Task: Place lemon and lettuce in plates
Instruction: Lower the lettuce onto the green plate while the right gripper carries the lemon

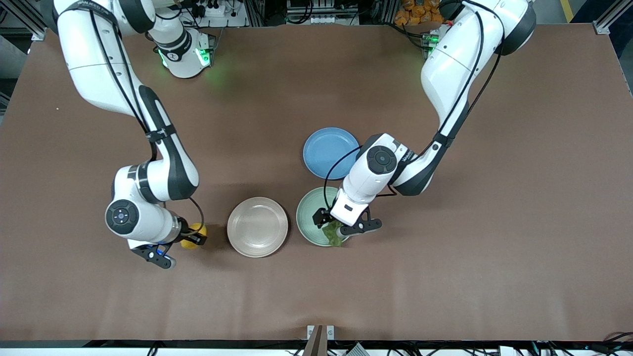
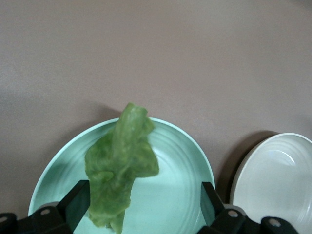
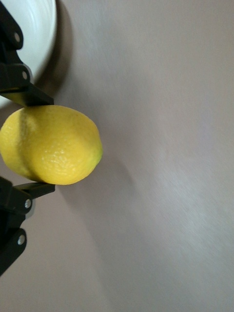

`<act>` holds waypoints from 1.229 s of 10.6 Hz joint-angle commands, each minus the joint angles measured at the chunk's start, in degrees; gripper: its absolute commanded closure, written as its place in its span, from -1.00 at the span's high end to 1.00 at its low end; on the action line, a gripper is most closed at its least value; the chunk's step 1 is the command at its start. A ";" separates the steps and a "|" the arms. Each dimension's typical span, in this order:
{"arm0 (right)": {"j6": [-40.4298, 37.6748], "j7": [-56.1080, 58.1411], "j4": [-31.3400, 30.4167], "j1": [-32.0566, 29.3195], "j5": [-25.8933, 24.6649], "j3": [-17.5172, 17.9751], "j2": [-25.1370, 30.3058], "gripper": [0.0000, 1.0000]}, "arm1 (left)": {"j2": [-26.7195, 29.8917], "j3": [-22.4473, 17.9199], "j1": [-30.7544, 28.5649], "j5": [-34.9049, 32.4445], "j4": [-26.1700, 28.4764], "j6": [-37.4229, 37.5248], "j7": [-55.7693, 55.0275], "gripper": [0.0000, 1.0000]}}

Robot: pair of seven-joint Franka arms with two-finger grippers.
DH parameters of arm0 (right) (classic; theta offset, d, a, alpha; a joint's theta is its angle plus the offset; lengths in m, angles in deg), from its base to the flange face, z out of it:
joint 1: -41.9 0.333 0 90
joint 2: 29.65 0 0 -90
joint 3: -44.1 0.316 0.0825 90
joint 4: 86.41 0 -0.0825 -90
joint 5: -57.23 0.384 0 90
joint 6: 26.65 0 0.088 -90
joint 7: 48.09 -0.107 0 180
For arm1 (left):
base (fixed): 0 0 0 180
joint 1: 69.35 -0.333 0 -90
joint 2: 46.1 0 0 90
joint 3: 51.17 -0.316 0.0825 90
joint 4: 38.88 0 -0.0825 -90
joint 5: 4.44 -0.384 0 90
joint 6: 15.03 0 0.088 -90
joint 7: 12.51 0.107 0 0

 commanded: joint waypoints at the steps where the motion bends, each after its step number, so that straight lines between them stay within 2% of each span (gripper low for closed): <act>1: -0.40 -6.70 2.48 1.79 7.14 -0.16 -0.28 -1.00 | 0.93 -0.69 0.28 0.64 -0.34 1.90 -0.41 1.00; 5: -0.14 -14.86 2.92 6.08 20.32 -0.25 -0.19 -1.00 | 3.03 -0.69 -0.43 0.46 -0.34 12.43 3.53 1.00; 10: 2.58 -17.00 2.66 7.68 20.52 -0.25 -1.24 -1.00 | 5.76 -0.08 -4.81 0.72 -0.25 22.91 11.97 1.00; 12: 5.64 -17.08 2.57 8.55 20.61 -0.25 -2.03 -0.68 | 6.90 -0.17 -6.57 0.63 0.01 25.81 12.94 1.00; 13: 6.27 -17.08 2.39 9.26 20.43 -0.34 -2.04 0.06 | 7.17 0.01 -7.89 0.55 0.01 27.21 14.17 1.00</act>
